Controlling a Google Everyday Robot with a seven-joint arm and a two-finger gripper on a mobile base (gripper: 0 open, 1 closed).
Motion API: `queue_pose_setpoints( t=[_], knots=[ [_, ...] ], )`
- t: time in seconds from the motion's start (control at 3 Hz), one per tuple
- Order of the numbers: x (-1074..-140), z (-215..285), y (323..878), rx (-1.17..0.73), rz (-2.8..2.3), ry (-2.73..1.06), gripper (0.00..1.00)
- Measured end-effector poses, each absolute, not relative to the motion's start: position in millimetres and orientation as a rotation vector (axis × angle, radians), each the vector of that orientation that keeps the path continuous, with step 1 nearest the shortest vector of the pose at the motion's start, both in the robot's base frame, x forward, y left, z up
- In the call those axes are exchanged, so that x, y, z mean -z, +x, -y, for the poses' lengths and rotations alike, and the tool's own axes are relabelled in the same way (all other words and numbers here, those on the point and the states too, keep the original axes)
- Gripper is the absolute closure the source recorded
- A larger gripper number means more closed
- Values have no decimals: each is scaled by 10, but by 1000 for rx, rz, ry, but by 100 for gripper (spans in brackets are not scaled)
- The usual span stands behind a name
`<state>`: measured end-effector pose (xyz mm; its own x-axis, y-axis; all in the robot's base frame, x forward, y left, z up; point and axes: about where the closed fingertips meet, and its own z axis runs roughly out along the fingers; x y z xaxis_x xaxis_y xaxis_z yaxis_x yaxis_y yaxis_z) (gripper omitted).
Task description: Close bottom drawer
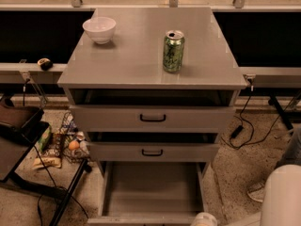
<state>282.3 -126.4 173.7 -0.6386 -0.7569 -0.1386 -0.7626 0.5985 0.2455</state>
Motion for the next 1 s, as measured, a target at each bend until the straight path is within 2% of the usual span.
queue_pose_setpoints(
  t=[0.33,1.0],
  knots=[
    [-1580,1034,2767,-402,-2748,-1357,100],
    [-1516,761,3066,-213,-2528,-1526,100]
  ],
)
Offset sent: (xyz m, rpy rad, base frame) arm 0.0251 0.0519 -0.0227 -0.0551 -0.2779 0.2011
